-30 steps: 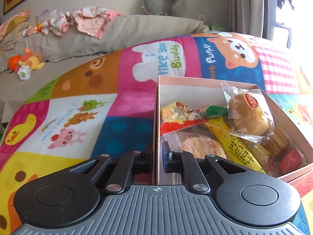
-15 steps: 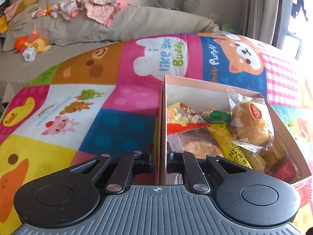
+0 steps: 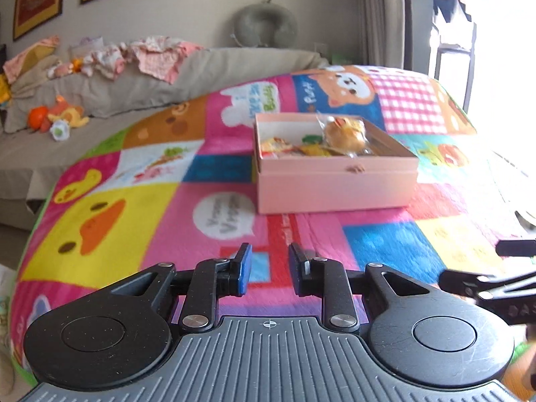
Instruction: Organize objects
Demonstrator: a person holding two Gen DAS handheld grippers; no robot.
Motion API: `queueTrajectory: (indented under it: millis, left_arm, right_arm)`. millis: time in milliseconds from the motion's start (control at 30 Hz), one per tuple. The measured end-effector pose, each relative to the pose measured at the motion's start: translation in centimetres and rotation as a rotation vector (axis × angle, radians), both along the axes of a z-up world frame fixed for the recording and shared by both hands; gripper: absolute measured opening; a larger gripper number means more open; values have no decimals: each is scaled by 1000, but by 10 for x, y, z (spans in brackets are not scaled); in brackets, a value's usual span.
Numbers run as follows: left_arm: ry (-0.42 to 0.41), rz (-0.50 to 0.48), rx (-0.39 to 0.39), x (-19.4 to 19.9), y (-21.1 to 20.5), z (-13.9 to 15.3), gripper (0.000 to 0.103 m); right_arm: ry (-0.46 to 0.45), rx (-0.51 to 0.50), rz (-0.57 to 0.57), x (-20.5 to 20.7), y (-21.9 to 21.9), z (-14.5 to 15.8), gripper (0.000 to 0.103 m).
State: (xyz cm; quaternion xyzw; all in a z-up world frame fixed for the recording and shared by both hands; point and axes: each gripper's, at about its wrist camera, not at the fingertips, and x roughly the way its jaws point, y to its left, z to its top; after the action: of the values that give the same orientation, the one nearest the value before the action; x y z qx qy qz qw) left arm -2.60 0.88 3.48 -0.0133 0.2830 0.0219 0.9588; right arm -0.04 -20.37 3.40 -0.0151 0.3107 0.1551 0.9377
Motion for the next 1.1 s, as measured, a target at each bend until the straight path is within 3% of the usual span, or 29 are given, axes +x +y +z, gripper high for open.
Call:
queueTrajectory:
  millis: [133,233,433,633,767,1100]
  left_arm:
    - [100,-37,-27,11,-10,-20,27]
    - [90,-41,16,10,-18,-26,29]
    - [72,-34,-17,7,-16,-31,30]
    - [68,-40,35,5,-26,-31,30]
    - [66,-42,-13,5,-18,-31,30]
    - [61,-47,3,8,-23,-32,31]
  right_arm:
    - [32,-76,-32,11,21,-16,103]
    - [106,-91,-48,23,22,-27,103]
    - [102,-86,-62,20,20,-28,103]
    - [97,-83,-125,21,25,-29,103]
    - [87,-84,-167,21,30,-30,103]
    - [81,-85,-135,17,28,-31,103]
